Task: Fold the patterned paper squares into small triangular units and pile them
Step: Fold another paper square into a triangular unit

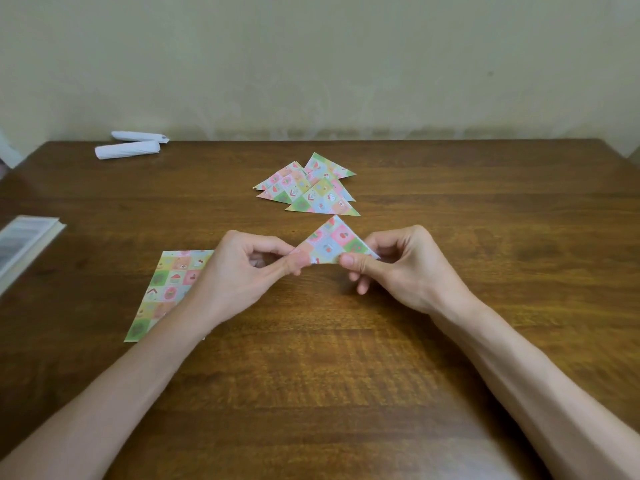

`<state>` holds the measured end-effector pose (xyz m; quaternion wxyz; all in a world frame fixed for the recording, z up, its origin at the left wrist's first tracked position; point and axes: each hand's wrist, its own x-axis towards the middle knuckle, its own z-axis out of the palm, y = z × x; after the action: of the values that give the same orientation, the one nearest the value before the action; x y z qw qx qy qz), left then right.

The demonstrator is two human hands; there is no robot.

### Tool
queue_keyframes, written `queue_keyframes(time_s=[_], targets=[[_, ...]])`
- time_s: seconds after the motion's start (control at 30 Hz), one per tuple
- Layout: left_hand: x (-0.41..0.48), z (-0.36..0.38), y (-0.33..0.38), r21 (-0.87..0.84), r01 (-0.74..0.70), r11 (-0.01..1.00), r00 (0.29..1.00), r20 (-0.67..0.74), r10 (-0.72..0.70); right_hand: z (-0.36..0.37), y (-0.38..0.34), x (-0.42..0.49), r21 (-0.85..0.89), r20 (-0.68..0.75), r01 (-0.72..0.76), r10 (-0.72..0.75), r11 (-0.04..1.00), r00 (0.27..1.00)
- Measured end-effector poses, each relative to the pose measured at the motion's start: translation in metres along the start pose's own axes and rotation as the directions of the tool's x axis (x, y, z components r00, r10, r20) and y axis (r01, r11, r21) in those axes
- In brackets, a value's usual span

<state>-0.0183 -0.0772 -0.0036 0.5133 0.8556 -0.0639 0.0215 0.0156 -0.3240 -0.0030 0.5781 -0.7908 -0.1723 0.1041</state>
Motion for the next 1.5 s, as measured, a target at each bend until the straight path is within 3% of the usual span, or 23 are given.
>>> queue_keyframes(time_s=[0.13, 0.3, 0.8, 1.1, 1.3, 1.5], targets=[[0.001, -0.002, -0.002, -0.024, 0.021, 0.999, 0.997, -0.073, -0.023, 0.000, -0.002, -0.001, 0.032, 0.033, -0.040, 0.039, 0.999, 0.999], [0.002, -0.001, 0.000, -0.028, 0.056, 0.998, 0.992, -0.110, -0.059, 0.002, 0.003, 0.004, 0.017, -0.086, -0.023, 0.024, 1.000, 0.996], [0.007, -0.014, -0.013, 0.059, 0.042, 0.997, 0.984, -0.176, -0.031, 0.009, 0.011, 0.010, -0.055, -0.217, 0.008, -0.020, 0.998, 0.976], [0.012, -0.025, -0.019, 0.073, 0.084, 0.994, 0.959, -0.278, -0.060, 0.017, 0.004, 0.032, -0.245, -0.222, 0.001, -0.058, 0.970, 0.973], [0.016, -0.039, -0.025, 0.078, 0.128, 0.989, 0.950, -0.296, -0.100, 0.030, -0.008, 0.054, -0.026, -0.250, 0.047, -0.051, 0.999, 0.967], [0.017, -0.042, -0.028, 0.032, 0.108, 0.994, 0.881, -0.465, -0.081, 0.046, -0.001, 0.084, -0.102, -0.364, -0.021, -0.018, 0.995, 0.931]])
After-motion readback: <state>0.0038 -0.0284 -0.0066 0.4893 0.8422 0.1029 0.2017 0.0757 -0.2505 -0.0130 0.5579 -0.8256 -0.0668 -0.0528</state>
